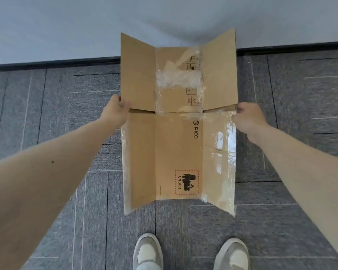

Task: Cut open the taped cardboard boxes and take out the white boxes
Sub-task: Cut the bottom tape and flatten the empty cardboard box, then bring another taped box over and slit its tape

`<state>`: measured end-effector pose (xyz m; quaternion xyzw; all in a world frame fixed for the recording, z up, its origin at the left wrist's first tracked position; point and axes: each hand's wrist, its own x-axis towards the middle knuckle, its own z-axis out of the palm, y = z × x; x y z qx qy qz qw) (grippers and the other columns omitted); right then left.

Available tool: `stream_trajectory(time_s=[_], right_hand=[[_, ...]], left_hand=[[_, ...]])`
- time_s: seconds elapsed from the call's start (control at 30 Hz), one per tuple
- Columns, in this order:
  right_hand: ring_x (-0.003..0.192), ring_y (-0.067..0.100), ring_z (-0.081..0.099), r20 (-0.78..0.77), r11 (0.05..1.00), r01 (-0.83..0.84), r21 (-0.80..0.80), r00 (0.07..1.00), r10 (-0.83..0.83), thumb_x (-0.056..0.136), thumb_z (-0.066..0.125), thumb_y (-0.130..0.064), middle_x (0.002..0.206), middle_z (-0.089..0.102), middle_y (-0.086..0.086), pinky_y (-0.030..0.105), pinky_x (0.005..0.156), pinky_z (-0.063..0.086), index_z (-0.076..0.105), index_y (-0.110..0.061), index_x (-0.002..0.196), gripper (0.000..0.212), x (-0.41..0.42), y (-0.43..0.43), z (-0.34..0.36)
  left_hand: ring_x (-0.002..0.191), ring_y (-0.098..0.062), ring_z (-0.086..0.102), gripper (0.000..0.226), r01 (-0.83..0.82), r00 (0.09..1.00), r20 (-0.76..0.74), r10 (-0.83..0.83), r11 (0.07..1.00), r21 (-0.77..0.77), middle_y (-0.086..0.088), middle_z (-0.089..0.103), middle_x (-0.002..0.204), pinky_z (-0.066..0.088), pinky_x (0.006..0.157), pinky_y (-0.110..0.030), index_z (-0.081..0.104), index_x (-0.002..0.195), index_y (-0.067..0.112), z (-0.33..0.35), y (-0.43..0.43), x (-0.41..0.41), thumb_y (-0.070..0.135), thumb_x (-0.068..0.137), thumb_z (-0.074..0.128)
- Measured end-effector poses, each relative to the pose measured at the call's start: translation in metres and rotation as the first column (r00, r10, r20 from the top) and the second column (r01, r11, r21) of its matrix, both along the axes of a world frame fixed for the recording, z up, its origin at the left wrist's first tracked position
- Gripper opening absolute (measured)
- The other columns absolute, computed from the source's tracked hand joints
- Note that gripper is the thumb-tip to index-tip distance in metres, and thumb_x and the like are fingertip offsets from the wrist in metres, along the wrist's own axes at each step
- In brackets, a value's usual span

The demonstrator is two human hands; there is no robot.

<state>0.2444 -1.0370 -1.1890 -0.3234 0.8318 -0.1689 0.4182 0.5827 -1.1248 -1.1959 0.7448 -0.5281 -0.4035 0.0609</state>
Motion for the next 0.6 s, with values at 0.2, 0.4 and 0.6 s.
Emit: stream_trajectory(time_s=[0.2,0.4,0.6], right_hand=[[0.127,0.024,0.045,0.113,0.981,-0.156,0.117,0.983,0.143,0.098,0.045,-0.006,0.146,0.046,0.008,0.036,0.108,0.034,0.032,-0.009,0.151,0.054,0.003,0.0,0.022],[0.119,0.026,0.058,0.121,0.993,-0.106,0.052,0.988,0.099,0.097,0.045,-0.004,0.141,0.052,0.01,0.043,0.106,0.045,0.046,-0.012,0.144,0.048,0.009,0.03,0.09],[0.077,0.003,0.05,0.059,0.996,-0.016,-0.084,0.998,0.021,0.1,0.048,-0.015,0.097,0.055,-0.005,0.023,0.061,0.04,0.058,-0.017,0.108,0.013,0.024,0.077,0.24]], left_hand=[[0.133,-0.033,0.045,0.062,0.06,0.998,0.0,-0.061,0.983,0.174,-0.012,0.041,0.149,0.043,0.105,-0.044,0.027,0.153,0.01,0.008,0.005,-0.005,0.044,0.104,0.042],[0.113,-0.034,0.058,0.051,0.17,0.981,0.07,-0.183,0.973,0.156,-0.014,0.053,0.137,0.051,0.094,-0.043,0.041,0.143,0.016,0.073,0.035,-0.022,0.047,0.102,0.043],[0.091,-0.03,0.062,0.023,0.267,0.962,0.053,-0.267,0.964,0.009,-0.01,0.063,0.108,0.055,0.081,-0.043,0.056,0.109,0.021,0.207,0.052,-0.058,0.042,0.1,0.049]])
